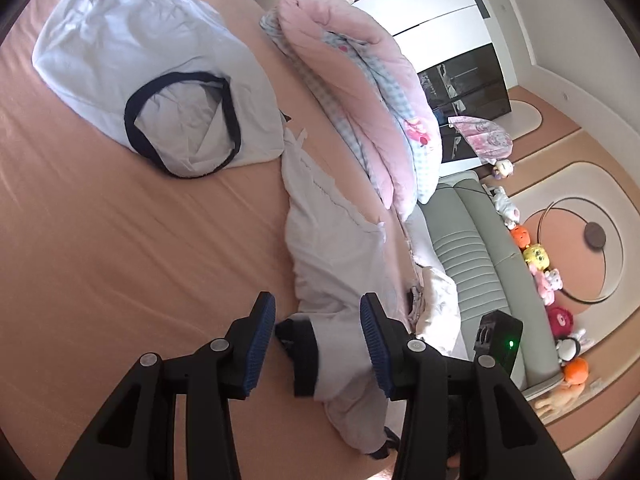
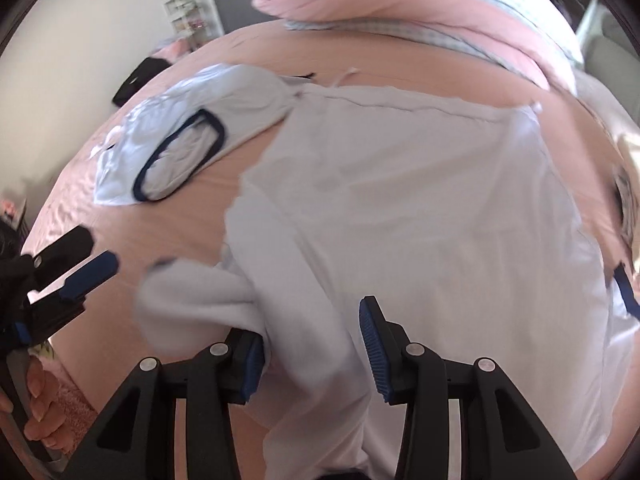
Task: Fold clothes
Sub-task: 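Grasp the navy hem with the left gripper and lift it over the shirt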
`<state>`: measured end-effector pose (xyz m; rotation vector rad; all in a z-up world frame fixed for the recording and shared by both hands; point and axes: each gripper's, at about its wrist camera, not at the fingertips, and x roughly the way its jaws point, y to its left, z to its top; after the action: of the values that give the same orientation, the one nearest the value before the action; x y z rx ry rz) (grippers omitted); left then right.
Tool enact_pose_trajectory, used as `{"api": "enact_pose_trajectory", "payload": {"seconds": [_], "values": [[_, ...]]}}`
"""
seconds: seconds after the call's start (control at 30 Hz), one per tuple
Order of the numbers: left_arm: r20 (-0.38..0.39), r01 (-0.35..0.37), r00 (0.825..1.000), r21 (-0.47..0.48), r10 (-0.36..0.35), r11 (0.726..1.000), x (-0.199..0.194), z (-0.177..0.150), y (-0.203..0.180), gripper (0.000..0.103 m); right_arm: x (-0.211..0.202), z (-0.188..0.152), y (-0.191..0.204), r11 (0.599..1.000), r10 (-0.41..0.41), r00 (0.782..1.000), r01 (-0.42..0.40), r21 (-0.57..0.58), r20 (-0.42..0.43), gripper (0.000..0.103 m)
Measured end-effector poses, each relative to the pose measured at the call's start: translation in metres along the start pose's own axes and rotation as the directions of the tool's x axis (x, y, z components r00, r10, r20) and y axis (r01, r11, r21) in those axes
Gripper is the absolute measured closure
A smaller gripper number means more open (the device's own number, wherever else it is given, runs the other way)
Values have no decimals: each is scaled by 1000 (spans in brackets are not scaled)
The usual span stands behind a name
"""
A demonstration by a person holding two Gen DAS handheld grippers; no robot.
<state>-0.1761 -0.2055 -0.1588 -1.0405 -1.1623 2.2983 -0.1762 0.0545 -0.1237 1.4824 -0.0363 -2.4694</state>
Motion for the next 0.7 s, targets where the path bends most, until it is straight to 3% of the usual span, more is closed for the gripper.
{"api": "enact_pose_trajectory", "payload": {"seconds": [0.07, 0.13, 0.2, 0.3, 0.4, 0.5, 0.6, 0.7], "values": [[-61, -50, 997, 8, 51, 999, 11, -4, 2, 62, -5, 1, -17, 995, 59, 998, -59, 85, 3, 60], [-188, -104, 977, 0, 102, 995, 33, -13, 9, 62, -10, 0, -30, 980, 116, 993, -117, 162, 14, 60], [-316, -58, 947, 4, 56, 998, 56, -25, 6, 62, -14, -2, -41, 959, 167, 986, -168, 230, 23, 60], [-385, -15, 921, 122, 62, 992, 76, -41, -18, 62, -16, -4, -55, 943, 173, 985, -173, 283, 28, 60], [-387, -54, 911, 226, 141, 973, 95, -50, -33, 62, -15, -6, -69, 935, 141, 990, -140, 326, 20, 60], [-300, -46, 947, 224, 114, 973, 102, -39, -38, 62, -12, -6, -81, 913, 155, 987, -156, 377, 33, 60], [-218, 39, 976, 142, -8, 989, 101, -19, -32, 62, -13, -7, -89, 906, 143, 989, -145, 397, 33, 60], [-135, 220, 968, 36, -213, 975, 85, -3, -26, 62, -15, -8, -95, 904, 145, 989, -139, 404, 15, 59]]}}
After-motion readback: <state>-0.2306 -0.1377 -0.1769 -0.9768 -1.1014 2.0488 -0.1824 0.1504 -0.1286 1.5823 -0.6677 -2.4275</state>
